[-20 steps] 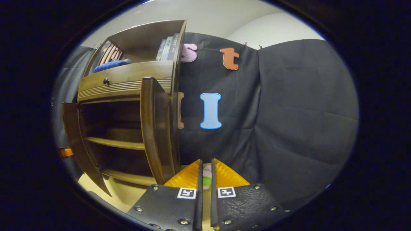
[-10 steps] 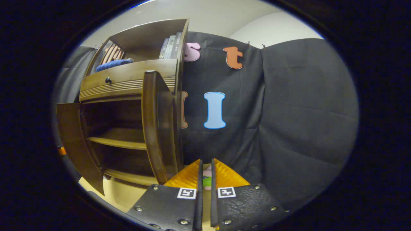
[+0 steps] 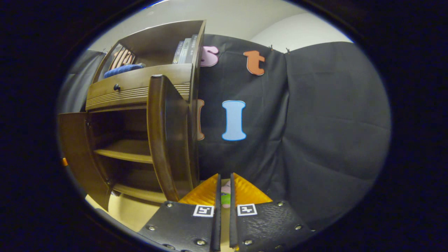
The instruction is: Open the right door of the double-door shoe cabinet with the right hand, and open the left door with the left hand.
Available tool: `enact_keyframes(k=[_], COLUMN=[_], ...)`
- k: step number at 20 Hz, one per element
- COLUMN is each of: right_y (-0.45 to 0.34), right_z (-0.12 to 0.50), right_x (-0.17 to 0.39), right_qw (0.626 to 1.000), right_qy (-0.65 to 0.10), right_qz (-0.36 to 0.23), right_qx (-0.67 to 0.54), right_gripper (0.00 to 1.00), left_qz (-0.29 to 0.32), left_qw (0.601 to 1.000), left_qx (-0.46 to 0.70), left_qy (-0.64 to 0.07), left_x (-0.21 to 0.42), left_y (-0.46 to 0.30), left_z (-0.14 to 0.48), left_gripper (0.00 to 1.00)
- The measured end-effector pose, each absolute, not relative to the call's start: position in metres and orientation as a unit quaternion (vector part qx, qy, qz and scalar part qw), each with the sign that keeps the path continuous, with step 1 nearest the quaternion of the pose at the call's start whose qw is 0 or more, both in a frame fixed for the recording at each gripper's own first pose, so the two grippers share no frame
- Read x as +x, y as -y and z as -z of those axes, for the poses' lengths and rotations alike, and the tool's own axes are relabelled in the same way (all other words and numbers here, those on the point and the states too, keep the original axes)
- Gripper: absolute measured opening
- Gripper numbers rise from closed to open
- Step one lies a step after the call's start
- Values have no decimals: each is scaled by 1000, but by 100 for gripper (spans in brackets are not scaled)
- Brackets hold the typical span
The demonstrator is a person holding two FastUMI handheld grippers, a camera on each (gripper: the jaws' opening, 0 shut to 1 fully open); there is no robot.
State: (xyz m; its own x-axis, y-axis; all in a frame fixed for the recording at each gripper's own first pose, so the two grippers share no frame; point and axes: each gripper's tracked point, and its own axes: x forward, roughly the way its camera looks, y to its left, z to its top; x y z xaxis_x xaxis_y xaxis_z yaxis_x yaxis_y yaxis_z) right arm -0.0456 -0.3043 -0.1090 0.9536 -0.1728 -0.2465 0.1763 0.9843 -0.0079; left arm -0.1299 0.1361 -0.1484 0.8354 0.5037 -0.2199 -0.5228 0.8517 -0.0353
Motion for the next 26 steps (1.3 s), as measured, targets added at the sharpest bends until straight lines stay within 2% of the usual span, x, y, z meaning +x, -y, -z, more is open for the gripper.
enact_keyframes(k=[1, 2, 4, 5, 6, 9, 10, 11, 12, 14, 26], right_y=[303, 302, 303, 304, 304, 307, 307, 307, 307, 306, 307], right_z=[109, 110, 110, 110, 109, 109, 108, 108, 108, 107, 102], right_x=[-45, -44, -45, -44, -44, -45, -44, -43, -43, -41, -38], right_qw=[988, 988, 988, 988, 988, 988, 988, 989, 989, 989, 989], right_qy=[-124, -124, -124, -124, -124, -122, -122, -122, -121, -119, -114], right_qz=[87, 87, 87, 87, 87, 90, 90, 90, 90, 88, 89], right_qx=[8, 8, 9, 9, 8, 7, 8, 9, 9, 8, 6], right_gripper=[10, 10, 10, 10, 10, 10, 10, 10, 10, 10, 10], left_qz=[-264, -260, -250, -244, -242, -248, -247, -244, -242, -241, -301], left_qw=[958, 959, 962, 964, 965, 963, 963, 964, 964, 965, 949], left_qx=[-47, -44, -39, -40, -44, -53, -57, -61, -61, -57, -67], left_qy=[-99, -101, -99, -97, -93, -91, -89, -89, -89, -90, -69], left_x=[-130, -130, -129, -130, -132, -138, -139, -139, -140, -142, -168], left_y=[-137, -136, -133, -135, -139, -153, -154, -155, -156, -158, -198], left_z=[146, 146, 147, 145, 143, 140, 139, 138, 139, 138, 123], left_gripper=[27, 21, 27, 19, 27, 27, 19, 27, 19, 19, 19])
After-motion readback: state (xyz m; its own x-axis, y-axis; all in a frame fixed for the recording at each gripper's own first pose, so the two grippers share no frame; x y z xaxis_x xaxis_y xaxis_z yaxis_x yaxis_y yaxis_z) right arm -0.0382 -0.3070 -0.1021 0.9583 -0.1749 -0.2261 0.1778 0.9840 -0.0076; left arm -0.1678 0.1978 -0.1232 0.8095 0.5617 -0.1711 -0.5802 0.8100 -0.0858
